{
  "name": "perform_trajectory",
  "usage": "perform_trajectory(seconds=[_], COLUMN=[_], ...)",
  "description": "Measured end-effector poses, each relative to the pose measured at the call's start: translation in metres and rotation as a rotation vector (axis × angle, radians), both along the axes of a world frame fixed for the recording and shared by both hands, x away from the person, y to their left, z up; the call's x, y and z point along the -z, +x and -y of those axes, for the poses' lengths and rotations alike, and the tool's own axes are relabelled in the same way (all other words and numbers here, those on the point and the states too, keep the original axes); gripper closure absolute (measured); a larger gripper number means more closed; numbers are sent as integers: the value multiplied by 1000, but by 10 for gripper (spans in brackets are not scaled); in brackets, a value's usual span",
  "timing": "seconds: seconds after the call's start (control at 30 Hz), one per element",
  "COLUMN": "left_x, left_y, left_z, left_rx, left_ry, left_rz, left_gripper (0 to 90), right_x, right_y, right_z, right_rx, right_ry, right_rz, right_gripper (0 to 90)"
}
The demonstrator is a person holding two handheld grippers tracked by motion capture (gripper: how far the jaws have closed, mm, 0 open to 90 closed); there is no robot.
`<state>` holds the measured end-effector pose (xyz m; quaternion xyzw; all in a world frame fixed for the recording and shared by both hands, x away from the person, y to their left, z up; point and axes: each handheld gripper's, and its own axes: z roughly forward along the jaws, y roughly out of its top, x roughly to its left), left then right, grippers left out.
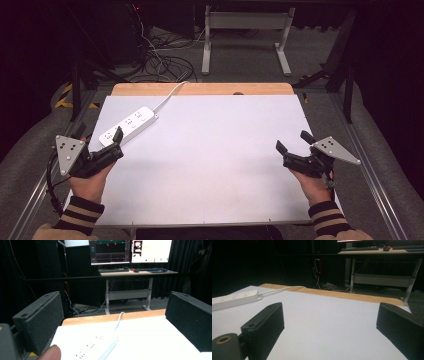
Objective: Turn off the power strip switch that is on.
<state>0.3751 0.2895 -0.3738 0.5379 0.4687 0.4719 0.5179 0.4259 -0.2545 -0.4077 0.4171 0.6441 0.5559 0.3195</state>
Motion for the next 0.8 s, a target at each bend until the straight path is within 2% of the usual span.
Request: perform_trajectory(seconds=[0.13, 0.8], left_x=[0, 2], left_y=[0, 3], left_z=[-2, -2], left_rx=[-3, -8], left_ry=[-10, -5], left_rz=[-2, -16], left_gripper=[23, 25], right_x=[0, 0], right_y=[0, 0], right_z=[-3, -1], right_rx=[-7, -4], right_ry=[-6, -2], right_rz=[-3, -4], right_gripper=[81, 81])
